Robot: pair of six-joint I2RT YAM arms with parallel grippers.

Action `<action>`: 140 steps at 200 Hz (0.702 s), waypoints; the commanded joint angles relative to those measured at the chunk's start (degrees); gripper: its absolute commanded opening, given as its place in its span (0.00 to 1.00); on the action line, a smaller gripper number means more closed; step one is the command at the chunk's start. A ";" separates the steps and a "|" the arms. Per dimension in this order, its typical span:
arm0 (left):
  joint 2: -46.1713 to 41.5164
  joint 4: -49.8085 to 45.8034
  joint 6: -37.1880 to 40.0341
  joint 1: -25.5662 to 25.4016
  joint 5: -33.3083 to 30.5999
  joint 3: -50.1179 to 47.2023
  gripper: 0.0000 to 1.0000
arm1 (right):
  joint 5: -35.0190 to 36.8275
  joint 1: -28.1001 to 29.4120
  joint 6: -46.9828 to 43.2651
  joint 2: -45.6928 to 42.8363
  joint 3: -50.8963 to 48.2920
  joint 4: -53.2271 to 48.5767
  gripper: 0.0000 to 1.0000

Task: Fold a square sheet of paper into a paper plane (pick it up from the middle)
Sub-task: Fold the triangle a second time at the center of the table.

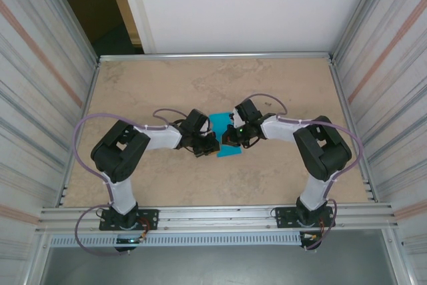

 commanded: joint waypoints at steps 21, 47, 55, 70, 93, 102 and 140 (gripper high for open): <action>0.77 -5.46 1.06 -0.46 -3.28 -2.32 0.00 | -0.83 0.36 -0.95 3.70 1.15 -0.09 0.00; 0.85 -5.50 0.93 -0.46 -3.22 -2.46 0.00 | -1.24 0.31 -0.95 4.52 1.42 0.23 0.00; 0.94 -5.79 1.01 -0.46 -3.31 -2.45 0.00 | -1.08 0.15 -0.90 4.71 1.42 0.23 0.00; 1.12 -6.51 0.80 -0.46 -3.59 -2.60 0.00 | -0.76 -0.63 -0.53 5.04 1.43 0.23 0.00; 1.27 -7.62 0.47 -0.46 -4.12 -3.10 0.00 | -0.37 -2.78 -0.42 5.63 1.51 0.40 0.00; 1.32 -7.94 0.40 -0.47 -4.31 -3.31 0.00 | -0.36 -3.95 -0.54 6.00 1.83 0.57 0.00; 1.86 -7.88 0.04 -0.46 -4.15 -4.03 0.00 | -0.48 -10.12 -2.11 9.95 5.83 -0.07 0.00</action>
